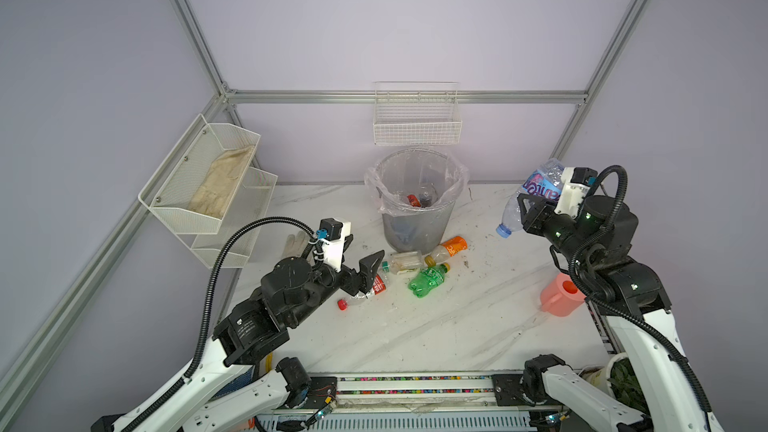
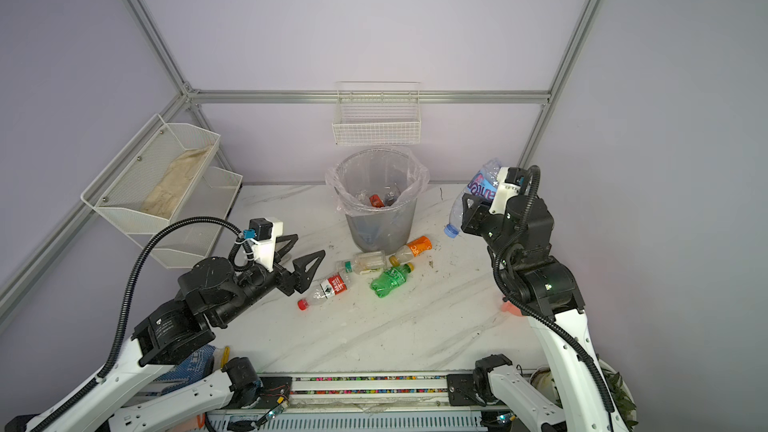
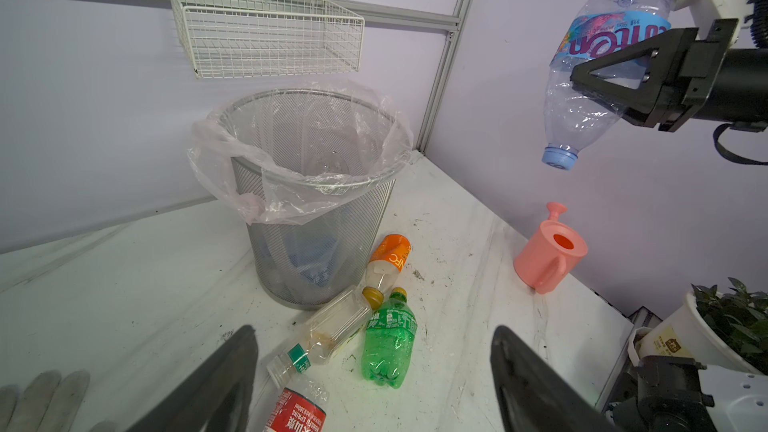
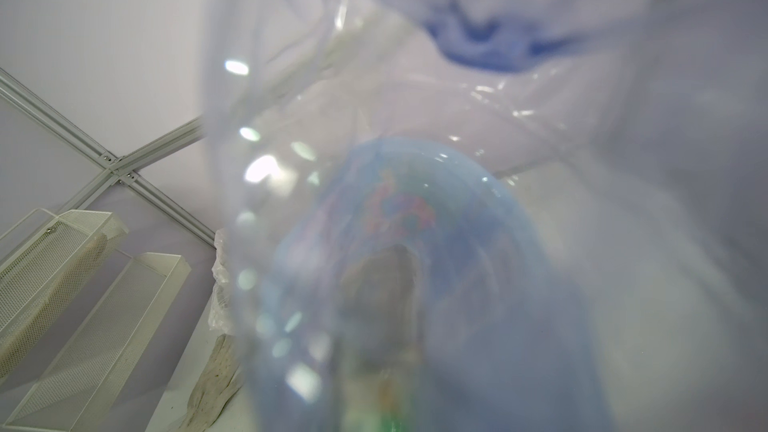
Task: Throw the plastic bottles in the bin
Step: 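Lift the Ganten bottle up off the table with the right gripper, then carry the Ganten bottle over the bin opening with the right gripper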
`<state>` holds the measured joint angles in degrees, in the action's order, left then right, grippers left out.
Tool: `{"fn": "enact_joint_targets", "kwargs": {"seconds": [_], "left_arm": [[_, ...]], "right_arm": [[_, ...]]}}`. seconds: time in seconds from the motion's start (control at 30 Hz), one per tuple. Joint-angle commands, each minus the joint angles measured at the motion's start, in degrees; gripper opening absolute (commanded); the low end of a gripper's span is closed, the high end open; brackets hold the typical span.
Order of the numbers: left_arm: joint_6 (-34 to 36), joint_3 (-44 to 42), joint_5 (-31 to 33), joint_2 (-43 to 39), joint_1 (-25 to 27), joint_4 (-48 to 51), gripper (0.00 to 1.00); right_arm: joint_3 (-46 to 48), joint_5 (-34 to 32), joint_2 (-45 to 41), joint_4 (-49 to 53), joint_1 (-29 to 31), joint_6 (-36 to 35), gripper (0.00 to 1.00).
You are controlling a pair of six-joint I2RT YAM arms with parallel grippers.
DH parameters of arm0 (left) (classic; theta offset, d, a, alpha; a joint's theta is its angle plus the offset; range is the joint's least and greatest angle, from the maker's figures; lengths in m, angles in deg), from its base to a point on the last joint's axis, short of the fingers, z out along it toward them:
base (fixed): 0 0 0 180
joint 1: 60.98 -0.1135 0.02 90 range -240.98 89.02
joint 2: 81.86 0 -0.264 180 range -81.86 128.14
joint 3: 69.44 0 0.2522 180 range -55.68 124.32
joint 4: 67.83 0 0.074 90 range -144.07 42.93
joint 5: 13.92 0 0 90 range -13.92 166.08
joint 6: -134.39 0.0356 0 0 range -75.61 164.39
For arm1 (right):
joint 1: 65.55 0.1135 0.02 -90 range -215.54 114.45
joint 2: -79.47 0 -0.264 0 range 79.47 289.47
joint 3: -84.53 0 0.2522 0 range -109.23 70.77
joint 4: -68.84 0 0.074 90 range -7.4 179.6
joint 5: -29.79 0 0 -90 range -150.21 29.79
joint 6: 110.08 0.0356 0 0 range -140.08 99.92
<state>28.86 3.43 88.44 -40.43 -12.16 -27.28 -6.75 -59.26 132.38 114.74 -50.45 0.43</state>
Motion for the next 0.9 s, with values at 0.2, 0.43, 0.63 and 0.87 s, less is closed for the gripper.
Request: {"fn": "enact_joint_targets", "kwargs": {"seconds": [0.2, 0.43, 0.63, 0.87], "left_arm": [[0.39, -0.67, 1.21, 0.22, 0.59, -0.50, 0.86], [0.50, -0.28, 1.47, 0.97, 0.97, -0.48, 0.86], [0.85, -0.05, 1.81, 1.35, 1.06, -0.42, 0.86], [0.94, 0.08, 2.18, 1.54, 1.22, -0.09, 0.86]], "right_arm": [[-5.11, 4.76, -0.09, -1.11, -0.13, -3.88, 0.28], [-7.84, 7.93, 1.03, -1.28, -0.22, -5.38, 0.28], [-10.10, 9.49, 1.75, -1.20, -0.22, -6.26, 0.27], [-12.10, 10.47, 3.35, -0.72, -0.12, -6.63, 0.25]]}}
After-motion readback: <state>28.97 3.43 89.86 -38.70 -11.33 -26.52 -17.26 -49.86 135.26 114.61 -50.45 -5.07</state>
